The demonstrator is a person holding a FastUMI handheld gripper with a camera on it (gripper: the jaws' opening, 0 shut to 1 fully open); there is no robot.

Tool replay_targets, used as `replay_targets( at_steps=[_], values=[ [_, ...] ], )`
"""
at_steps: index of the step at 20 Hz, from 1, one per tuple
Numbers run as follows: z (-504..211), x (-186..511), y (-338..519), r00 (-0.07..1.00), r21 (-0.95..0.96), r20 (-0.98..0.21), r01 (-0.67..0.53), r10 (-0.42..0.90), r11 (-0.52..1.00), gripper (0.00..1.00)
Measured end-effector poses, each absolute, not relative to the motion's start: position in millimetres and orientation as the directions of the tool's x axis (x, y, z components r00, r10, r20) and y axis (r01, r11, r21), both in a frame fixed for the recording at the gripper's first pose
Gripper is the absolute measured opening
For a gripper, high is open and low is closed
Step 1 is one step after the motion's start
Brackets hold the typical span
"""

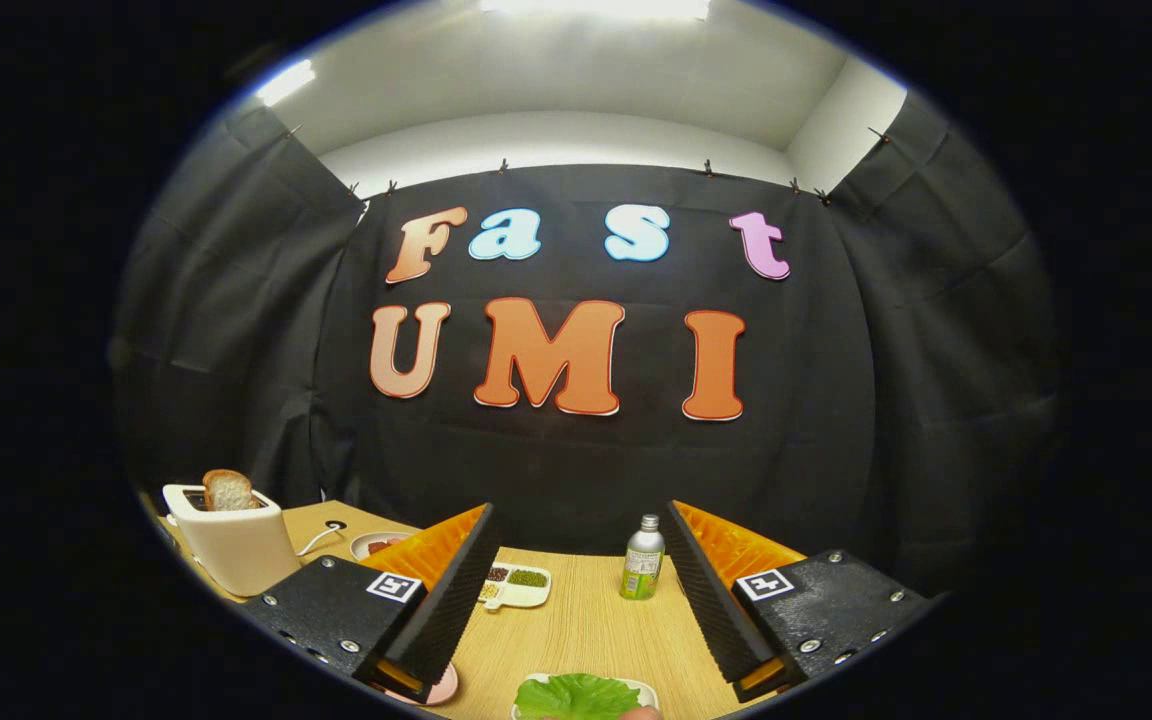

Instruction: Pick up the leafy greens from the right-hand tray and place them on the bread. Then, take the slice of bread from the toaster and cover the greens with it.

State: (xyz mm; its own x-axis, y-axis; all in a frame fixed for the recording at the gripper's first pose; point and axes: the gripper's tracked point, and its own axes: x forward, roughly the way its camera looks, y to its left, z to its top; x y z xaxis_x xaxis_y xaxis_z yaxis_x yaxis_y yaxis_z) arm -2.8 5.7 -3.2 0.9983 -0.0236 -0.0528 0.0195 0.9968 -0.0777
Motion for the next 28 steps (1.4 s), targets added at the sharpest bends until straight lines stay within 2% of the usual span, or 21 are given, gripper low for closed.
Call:
replay_targets(
  at_steps=[8,11,18,22,28],
  values=[
    [-11.8,2.7,14.4,0.996,-0.055,-0.084,-0.014,0.009,0.998,0.99],
    [-24.0,3.8,16.7,0.991,-0.045,-0.131,-0.031,0.025,0.998,0.98],
    [-80.9,-0.3,15.3,0.936,-0.025,-0.349,-0.067,0.054,0.997,0.99],
    [-131.8,-7.0,8.2,0.845,0.007,-0.534,-0.043,0.040,0.999,0.99],
    [-177.0,-17.9,2.4,0.702,0.033,-0.710,-0.038,0.051,0.999,0.99]
  ],
)
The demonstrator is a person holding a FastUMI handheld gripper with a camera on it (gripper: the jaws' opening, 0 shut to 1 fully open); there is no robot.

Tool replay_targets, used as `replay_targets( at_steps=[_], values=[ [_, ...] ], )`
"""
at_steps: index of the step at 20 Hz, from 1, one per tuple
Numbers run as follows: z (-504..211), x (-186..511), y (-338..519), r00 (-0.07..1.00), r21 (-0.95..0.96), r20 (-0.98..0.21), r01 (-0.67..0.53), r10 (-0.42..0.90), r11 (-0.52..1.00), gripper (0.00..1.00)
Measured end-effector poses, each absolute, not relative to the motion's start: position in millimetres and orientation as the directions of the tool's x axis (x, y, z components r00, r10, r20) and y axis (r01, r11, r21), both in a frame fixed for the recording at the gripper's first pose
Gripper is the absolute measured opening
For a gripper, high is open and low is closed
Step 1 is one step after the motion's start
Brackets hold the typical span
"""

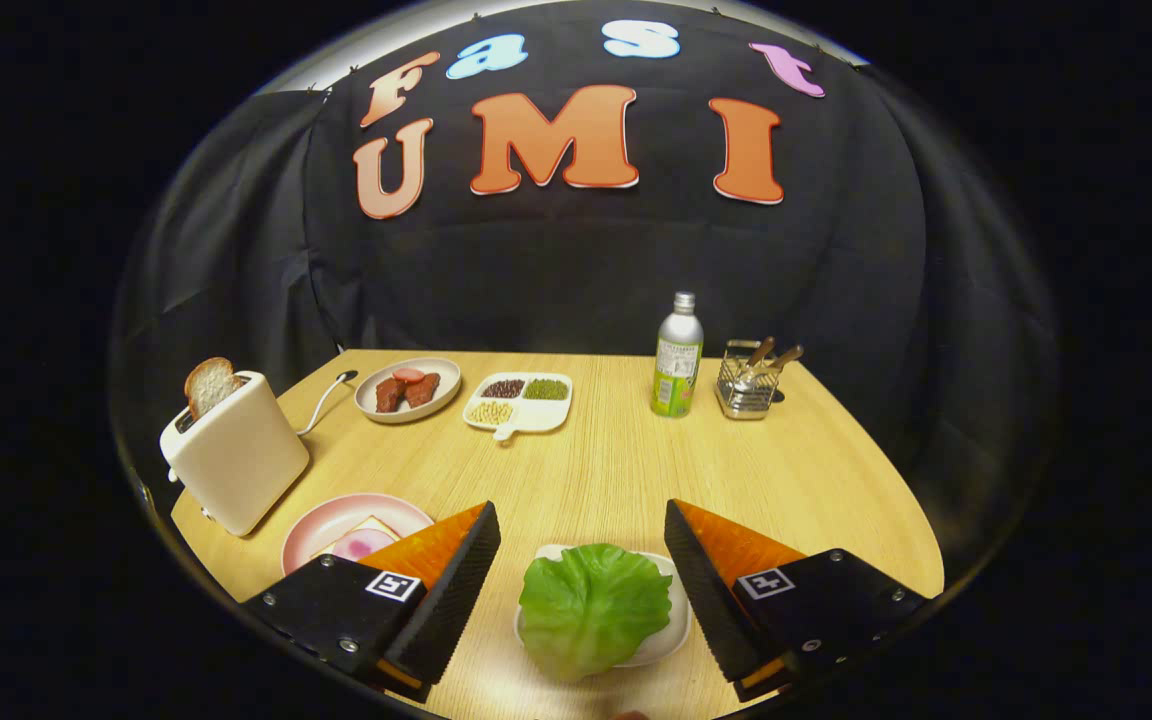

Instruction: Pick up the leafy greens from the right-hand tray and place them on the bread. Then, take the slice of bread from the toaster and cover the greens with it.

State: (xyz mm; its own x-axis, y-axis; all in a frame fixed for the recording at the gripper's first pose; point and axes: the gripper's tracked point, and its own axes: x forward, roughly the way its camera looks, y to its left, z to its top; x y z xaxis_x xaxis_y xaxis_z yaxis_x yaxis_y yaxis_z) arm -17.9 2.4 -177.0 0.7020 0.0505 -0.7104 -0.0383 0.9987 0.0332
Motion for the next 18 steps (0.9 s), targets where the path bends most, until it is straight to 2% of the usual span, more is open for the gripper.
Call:
replay_targets(
  at_steps=[3,9,15,18],
  values=[
    [-200.7,-27.3,3.4,0.604,0.081,-0.793,-0.022,0.077,0.996,0.99],
    [-240.7,-42.3,-1.5,0.437,0.056,-0.898,-0.027,0.062,0.998,0.99],
    [-276.6,-54.8,2.0,0.300,0.035,-0.953,-0.067,0.053,0.997,0.99],
    [-288.9,-56.2,3.5,0.262,0.049,-0.964,-0.024,0.054,0.999,0.99]
  ],
)
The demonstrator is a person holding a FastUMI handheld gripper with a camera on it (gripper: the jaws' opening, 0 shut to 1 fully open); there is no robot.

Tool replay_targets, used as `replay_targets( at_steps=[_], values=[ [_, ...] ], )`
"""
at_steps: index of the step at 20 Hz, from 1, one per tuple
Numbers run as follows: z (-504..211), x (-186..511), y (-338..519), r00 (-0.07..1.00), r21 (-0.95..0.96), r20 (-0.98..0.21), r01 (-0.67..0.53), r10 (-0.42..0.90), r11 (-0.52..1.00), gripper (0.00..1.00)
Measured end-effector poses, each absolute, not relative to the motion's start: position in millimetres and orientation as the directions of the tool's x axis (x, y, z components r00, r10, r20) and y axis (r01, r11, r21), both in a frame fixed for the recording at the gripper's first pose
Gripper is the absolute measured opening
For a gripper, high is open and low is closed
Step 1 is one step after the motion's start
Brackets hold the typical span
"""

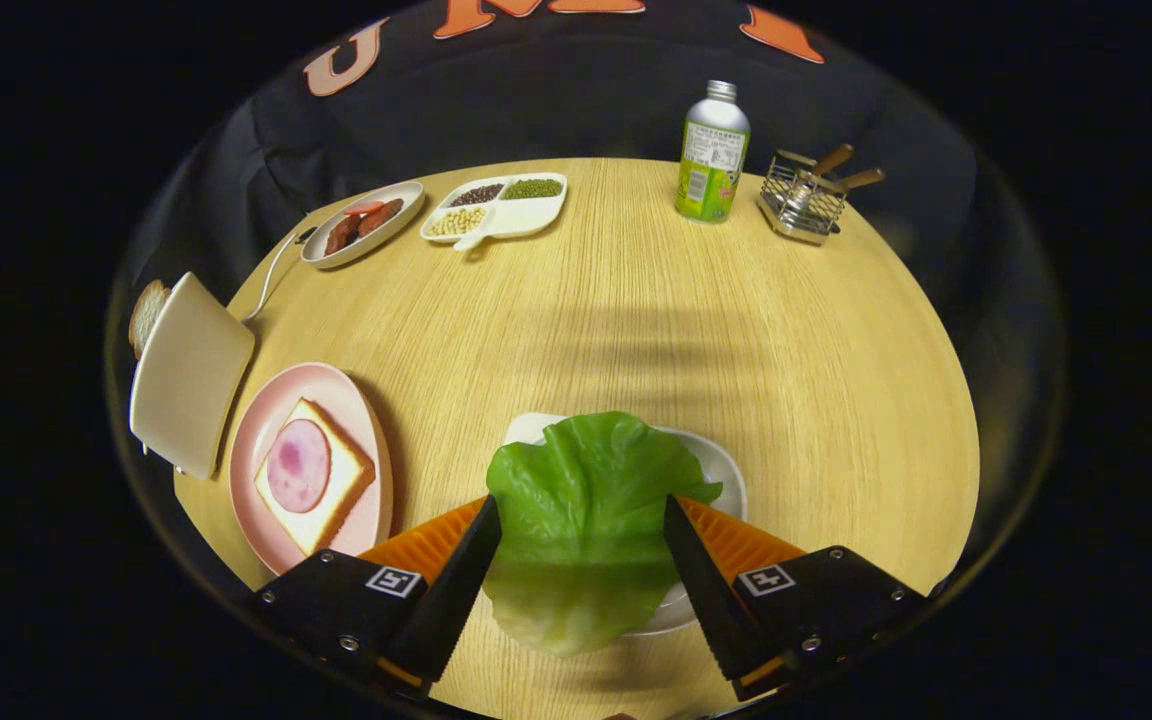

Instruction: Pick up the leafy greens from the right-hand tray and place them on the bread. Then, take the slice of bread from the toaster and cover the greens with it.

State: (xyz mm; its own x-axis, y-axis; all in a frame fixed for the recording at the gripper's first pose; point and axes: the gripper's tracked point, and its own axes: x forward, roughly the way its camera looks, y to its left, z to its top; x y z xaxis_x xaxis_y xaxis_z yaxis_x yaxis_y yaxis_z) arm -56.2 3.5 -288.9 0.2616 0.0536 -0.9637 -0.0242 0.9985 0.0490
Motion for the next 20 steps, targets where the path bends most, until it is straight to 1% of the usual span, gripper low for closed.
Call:
replay_targets(
  at_steps=[2,4,6,7,8,9,10,11,12,13,14,17,19,20],
  values=[
    [-294.8,-56.7,0.8,0.256,0.031,-0.966,-0.022,0.035,0.999,0.98],
    [-297.4,-56.2,-0.6,0.255,0.008,-0.967,-0.025,0.015,1.000,0.94],
    [-299.1,-55.5,-4.6,0.260,-0.028,-0.965,-0.028,-0.020,0.999,0.87],
    [-298.3,-55.5,-3.6,0.264,-0.031,-0.964,-0.028,-0.022,0.999,0.78],
    [-298.6,-54.8,-2.3,0.268,-0.031,-0.963,-0.025,-0.023,0.999,0.76],
    [-298.3,-54.6,-1.1,0.276,-0.033,-0.961,-0.032,-0.023,0.999,0.68],
    [-298.5,-53.7,0.3,0.282,-0.030,-0.959,-0.046,-0.016,0.998,0.62],
    [-298.7,-52.7,2.2,0.290,-0.024,-0.957,-0.056,-0.007,0.998,0.48],
    [-297.3,-51.8,3.3,0.297,-0.018,-0.955,-0.069,0.003,0.997,0.41],
    [-297.8,-51.7,4.0,0.306,-0.004,-0.952,-0.071,0.018,0.998,0.31],
    [-297.0,-50.2,4.8,0.315,0.022,-0.948,-0.058,0.039,0.998,0.27],
    [-295.0,-50.1,4.2,0.319,0.107,-0.943,0.021,0.095,0.994,0.07],
    [-295.5,-52.5,0.1,0.314,0.118,-0.944,0.037,0.101,0.992,0.02],
    [-292.8,-51.6,2.1,0.321,0.132,-0.940,0.035,0.114,0.991,0.01]
  ],
)
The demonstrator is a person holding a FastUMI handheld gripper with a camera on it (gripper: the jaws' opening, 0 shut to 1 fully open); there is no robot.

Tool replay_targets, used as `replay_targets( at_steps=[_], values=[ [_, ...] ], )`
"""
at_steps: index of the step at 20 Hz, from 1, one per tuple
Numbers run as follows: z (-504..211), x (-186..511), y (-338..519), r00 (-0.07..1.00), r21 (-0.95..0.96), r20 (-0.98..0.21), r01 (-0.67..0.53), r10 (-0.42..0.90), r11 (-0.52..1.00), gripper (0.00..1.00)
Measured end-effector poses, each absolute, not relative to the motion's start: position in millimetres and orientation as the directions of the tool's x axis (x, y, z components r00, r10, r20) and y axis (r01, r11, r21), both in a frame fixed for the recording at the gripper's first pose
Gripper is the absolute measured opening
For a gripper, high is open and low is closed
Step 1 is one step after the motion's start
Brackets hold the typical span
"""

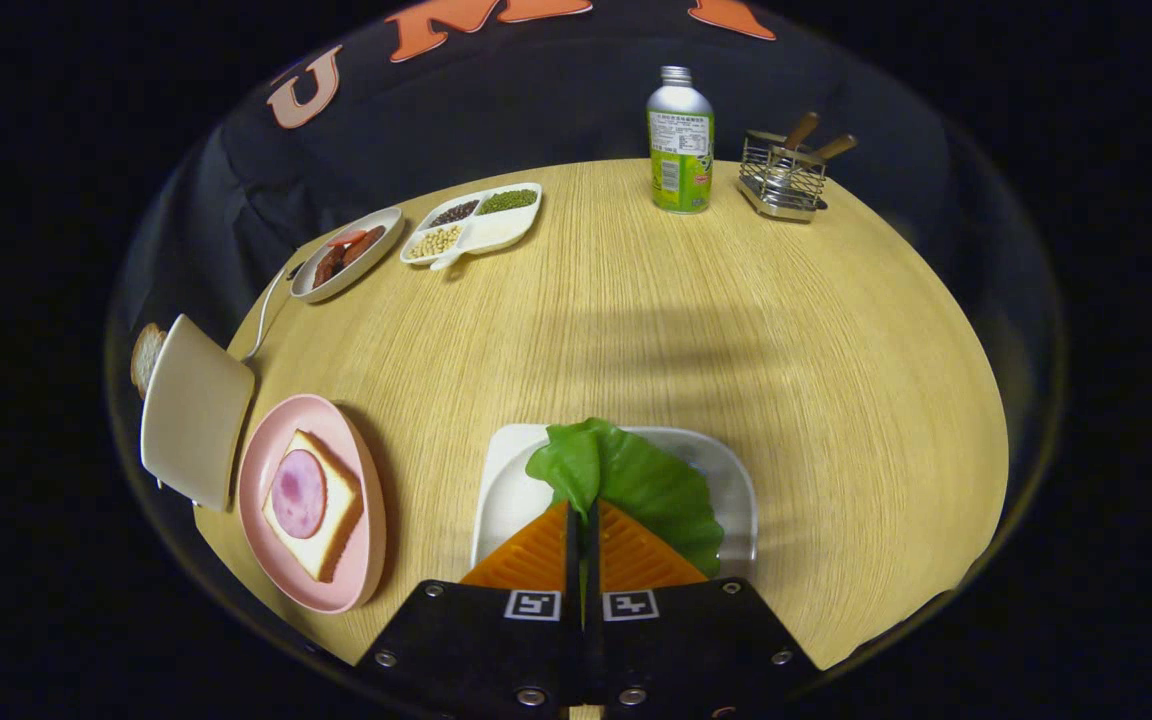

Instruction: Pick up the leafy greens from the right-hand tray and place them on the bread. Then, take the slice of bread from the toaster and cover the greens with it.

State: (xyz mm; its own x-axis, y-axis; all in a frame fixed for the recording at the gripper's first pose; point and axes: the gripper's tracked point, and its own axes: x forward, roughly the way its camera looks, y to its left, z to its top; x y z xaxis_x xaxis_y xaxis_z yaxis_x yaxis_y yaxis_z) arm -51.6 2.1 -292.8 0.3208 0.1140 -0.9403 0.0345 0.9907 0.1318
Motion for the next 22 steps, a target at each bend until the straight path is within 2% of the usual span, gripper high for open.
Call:
replay_targets(
  at_steps=[6,13,22],
  values=[
    [-253.4,-38.1,18.0,0.416,0.215,-0.889,0.010,0.192,0.976,0.01],
    [-204.0,-22.6,62.9,0.493,0.274,-0.821,-0.101,0.287,0.956,0.01],
    [-181.6,-22.7,153.7,0.465,0.341,-0.768,-0.287,0.442,0.895,0.01]
  ],
)
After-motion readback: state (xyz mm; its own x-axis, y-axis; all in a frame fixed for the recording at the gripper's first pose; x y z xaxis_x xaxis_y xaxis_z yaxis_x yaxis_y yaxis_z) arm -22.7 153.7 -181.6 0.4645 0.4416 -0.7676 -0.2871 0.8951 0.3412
